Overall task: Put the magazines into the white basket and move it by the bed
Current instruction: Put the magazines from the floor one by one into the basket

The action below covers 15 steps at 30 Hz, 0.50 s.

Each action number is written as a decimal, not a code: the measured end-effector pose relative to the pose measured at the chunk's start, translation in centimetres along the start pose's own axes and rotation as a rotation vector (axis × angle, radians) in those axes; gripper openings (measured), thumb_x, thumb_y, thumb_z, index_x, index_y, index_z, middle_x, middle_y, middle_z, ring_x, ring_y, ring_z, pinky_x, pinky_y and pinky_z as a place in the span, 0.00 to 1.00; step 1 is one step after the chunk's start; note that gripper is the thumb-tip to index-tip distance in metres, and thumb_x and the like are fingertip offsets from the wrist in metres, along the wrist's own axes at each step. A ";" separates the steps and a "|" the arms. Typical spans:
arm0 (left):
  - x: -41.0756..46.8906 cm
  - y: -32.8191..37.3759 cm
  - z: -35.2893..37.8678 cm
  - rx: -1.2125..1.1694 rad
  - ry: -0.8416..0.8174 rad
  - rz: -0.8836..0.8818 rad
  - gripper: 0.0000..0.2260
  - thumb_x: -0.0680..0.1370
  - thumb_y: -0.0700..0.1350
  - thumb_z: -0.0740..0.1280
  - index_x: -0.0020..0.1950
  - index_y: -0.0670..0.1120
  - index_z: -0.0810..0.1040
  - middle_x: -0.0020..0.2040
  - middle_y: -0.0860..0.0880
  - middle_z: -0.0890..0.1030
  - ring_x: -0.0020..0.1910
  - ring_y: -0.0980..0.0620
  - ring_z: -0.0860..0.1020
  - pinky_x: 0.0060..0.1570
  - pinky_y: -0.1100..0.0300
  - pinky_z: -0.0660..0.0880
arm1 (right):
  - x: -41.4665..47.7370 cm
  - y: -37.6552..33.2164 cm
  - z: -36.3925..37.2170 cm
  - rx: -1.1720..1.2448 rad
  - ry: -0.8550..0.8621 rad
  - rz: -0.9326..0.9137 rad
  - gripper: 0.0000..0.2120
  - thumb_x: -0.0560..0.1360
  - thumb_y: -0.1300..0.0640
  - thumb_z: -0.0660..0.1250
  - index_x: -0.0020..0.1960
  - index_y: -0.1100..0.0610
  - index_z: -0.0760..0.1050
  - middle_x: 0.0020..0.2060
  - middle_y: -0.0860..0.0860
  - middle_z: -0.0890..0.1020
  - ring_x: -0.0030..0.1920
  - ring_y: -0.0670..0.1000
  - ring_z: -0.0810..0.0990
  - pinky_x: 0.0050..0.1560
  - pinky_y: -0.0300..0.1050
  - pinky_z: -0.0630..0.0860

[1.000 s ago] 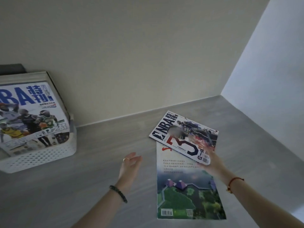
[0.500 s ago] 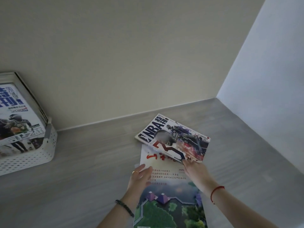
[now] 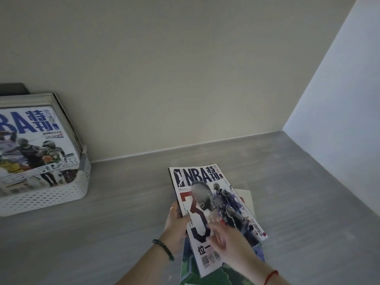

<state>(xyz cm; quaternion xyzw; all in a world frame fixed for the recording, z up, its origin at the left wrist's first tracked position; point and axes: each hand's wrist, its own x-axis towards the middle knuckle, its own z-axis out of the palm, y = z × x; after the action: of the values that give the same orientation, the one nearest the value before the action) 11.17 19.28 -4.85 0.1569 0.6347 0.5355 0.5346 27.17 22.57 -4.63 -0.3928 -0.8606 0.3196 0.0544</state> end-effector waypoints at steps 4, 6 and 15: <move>-1.6 2.5 -3.0 0.011 -0.088 0.121 0.20 0.75 0.31 0.60 0.58 0.54 0.72 0.50 0.50 0.83 0.48 0.52 0.81 0.40 0.57 0.80 | 2.6 0.4 -2.9 0.292 0.193 0.238 0.38 0.68 0.43 0.67 0.71 0.49 0.53 0.66 0.44 0.65 0.64 0.45 0.68 0.63 0.45 0.66; -2.6 3.9 -5.4 0.024 -0.140 0.191 0.21 0.75 0.30 0.59 0.58 0.55 0.72 0.49 0.51 0.83 0.48 0.52 0.82 0.41 0.58 0.79 | 4.0 -0.4 -3.9 0.448 0.205 0.310 0.46 0.62 0.41 0.69 0.72 0.48 0.48 0.71 0.47 0.60 0.70 0.53 0.62 0.67 0.53 0.62; -7.3 11.0 -19.0 0.033 -0.080 0.444 0.21 0.74 0.29 0.59 0.65 0.45 0.69 0.55 0.45 0.81 0.51 0.48 0.80 0.51 0.54 0.78 | 9.0 -12.1 -3.4 0.599 0.075 0.094 0.07 0.73 0.51 0.62 0.50 0.49 0.73 0.45 0.46 0.83 0.52 0.50 0.79 0.49 0.47 0.75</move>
<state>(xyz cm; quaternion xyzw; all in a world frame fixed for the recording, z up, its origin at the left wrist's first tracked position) -6.32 8.09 5.43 0.3228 0.5716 0.6228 0.4258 14.44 24.77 3.81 -0.4102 -0.7062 0.5466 0.1849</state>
